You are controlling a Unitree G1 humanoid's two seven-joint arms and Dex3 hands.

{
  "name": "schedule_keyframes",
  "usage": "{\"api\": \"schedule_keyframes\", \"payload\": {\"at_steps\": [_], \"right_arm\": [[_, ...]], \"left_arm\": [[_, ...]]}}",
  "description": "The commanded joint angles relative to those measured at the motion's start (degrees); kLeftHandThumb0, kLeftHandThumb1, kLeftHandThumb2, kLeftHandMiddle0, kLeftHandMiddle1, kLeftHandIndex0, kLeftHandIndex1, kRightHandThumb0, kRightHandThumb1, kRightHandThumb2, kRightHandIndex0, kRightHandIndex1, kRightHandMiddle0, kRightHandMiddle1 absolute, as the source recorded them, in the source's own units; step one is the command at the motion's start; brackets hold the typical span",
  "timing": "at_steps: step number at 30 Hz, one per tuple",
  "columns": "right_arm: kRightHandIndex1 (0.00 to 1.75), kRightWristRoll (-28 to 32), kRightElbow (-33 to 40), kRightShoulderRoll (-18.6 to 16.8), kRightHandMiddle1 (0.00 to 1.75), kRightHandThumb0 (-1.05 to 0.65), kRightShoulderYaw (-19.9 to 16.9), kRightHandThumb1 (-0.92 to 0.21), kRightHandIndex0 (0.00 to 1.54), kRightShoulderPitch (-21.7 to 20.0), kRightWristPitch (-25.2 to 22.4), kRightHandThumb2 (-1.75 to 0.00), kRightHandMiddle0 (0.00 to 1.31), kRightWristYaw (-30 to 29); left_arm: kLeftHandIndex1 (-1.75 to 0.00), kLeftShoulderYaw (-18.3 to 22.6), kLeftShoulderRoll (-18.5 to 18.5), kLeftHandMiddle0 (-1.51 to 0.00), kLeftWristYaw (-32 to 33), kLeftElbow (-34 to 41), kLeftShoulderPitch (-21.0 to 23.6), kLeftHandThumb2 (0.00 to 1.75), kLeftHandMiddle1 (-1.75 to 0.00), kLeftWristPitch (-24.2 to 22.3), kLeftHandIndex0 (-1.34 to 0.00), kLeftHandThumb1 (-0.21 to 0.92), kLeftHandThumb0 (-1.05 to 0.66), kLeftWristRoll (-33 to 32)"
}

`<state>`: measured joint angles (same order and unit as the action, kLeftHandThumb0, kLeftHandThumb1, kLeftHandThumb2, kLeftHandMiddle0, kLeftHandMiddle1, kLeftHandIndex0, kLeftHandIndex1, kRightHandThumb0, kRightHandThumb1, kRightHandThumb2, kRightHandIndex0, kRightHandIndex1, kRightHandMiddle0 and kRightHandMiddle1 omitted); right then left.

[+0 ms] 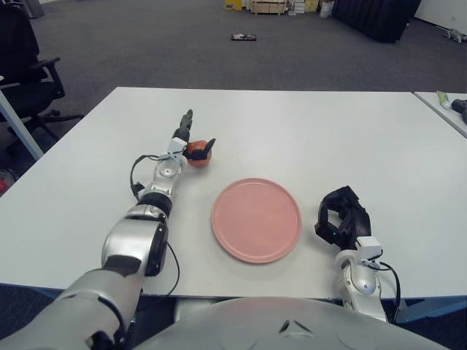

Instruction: Put the apple into the plate.

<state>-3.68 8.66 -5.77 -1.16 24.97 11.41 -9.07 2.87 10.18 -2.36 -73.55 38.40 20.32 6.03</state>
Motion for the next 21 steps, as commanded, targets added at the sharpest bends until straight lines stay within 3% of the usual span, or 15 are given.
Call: {"api": "schedule_keyframes", "payload": {"at_steps": [1, 21], "right_arm": [[1.75, -0.04, 0.64, 0.28, 1.75, -0.44, -0.40, -0.44, 1.13, -0.45, 0.73, -1.17, 0.51, -0.10], [1.75, 0.23, 1.49, 0.42, 1.75, -0.45, -1.19, -0.42, 1.12, 0.03, 0.56, -1.20, 0.53, 0.16]], "left_arm": [[0.00, 0.32, -0.77, 0.00, -1.89, -1.83, -1.09, 0.84, 0.00, -2.79, 0.00, 0.52, -0.71, -0.22], [-0.07, 1.19, -0.78, 0.00, -2.68, -1.84, -1.46, 0.70, 0.00, -4.30, 0.00, 0.74, -0.78, -0.66]]}}
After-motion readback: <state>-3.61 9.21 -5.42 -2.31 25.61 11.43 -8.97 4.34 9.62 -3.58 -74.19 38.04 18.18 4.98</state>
